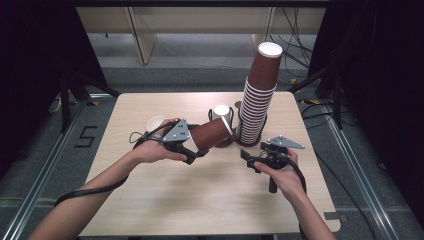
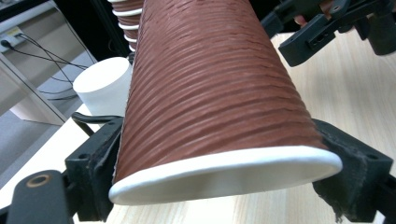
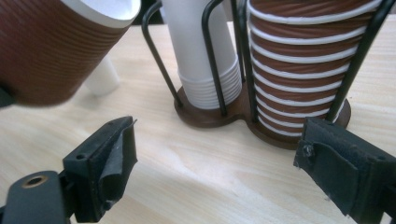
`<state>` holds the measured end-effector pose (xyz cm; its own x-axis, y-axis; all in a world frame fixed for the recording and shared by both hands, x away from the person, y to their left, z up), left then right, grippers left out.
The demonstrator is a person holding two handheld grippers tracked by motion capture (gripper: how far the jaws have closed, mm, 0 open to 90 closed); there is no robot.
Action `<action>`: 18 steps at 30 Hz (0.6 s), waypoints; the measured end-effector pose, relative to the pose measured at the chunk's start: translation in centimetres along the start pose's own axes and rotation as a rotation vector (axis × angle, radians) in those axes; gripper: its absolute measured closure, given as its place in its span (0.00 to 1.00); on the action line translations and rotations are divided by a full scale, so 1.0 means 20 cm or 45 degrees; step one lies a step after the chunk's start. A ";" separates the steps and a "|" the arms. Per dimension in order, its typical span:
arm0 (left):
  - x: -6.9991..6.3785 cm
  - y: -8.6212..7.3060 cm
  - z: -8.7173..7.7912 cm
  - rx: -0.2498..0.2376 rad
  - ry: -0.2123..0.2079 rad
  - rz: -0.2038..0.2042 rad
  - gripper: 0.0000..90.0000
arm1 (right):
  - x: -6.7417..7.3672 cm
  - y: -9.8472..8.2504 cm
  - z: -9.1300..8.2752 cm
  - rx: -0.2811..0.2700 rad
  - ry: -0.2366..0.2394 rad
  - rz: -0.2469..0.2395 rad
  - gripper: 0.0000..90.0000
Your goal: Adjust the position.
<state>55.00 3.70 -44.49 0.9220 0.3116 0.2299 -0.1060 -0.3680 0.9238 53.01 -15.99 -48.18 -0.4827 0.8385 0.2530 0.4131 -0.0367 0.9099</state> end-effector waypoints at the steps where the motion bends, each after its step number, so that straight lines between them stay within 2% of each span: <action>1: 0.00 0.00 0.00 0.010 -0.004 0.002 0.15 | -0.01 0.00 0.00 0.017 -0.007 -0.025 0.15; 2: 0.00 -0.01 0.00 0.031 -0.015 0.010 0.15 | -0.01 -0.01 0.00 0.021 0.001 -0.067 0.16; 3: 0.00 -0.01 0.00 0.057 -0.028 0.026 0.15 | 0.00 -0.01 0.01 0.033 0.025 -0.074 0.16; 6: 0.00 -0.02 -0.01 0.108 -0.059 0.034 0.15 | -0.01 -0.03 0.01 0.081 0.025 -0.149 0.16; 7: 0.00 -0.02 -0.01 0.124 -0.066 0.034 0.15 | 0.01 -0.04 0.01 0.105 0.032 -0.133 0.16; 8: 0.00 -0.02 -0.02 0.136 -0.073 0.033 0.15 | -0.01 -0.04 0.01 0.104 0.043 -0.205 0.16; 9: 0.00 -0.02 -0.02 0.160 -0.089 0.038 0.15 | -0.01 -0.04 0.01 0.122 0.047 -0.240 0.16; 11: 0.00 -0.02 -0.03 0.175 -0.098 0.044 0.15 | 0.00 -0.05 0.01 0.151 0.058 -0.262 0.17; 13: 0.00 -0.03 -0.03 0.195 -0.118 0.053 0.15 | 0.00 -0.05 0.02 0.171 0.092 -0.324 0.17; 14: -0.01 -0.02 -0.04 0.204 -0.134 0.053 0.15 | 0.02 -0.06 0.02 0.181 0.107 -0.307 0.17; 16: -0.02 -0.02 -0.04 0.217 -0.149 0.061 0.15 | 0.01 -0.06 0.03 0.194 0.126 -0.369 0.17; 17: -0.02 -0.03 -0.05 0.234 -0.163 0.068 0.15 | 0.02 -0.07 0.02 0.216 0.125 -0.342 0.17; 18: -0.03 -0.03 -0.05 0.234 -0.178 0.053 0.15 | 0.03 -0.08 0.02 0.242 0.145 -0.358 0.17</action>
<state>54.21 4.52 -44.84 0.9623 0.1730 0.2097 -0.0869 -0.5354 0.8401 52.40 -15.17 -49.69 -0.6764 0.7350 0.0465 0.3831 0.2972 0.8746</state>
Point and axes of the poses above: each handheld gripper's, and its own axes: z roughly forward along the jaws, y roughly out of its top, x roughly to its left, the point moved 9 cm from there along z, roughly forward along the jaws, and after that the axes turned 8 degrees about -x, right-handed, at the moved point
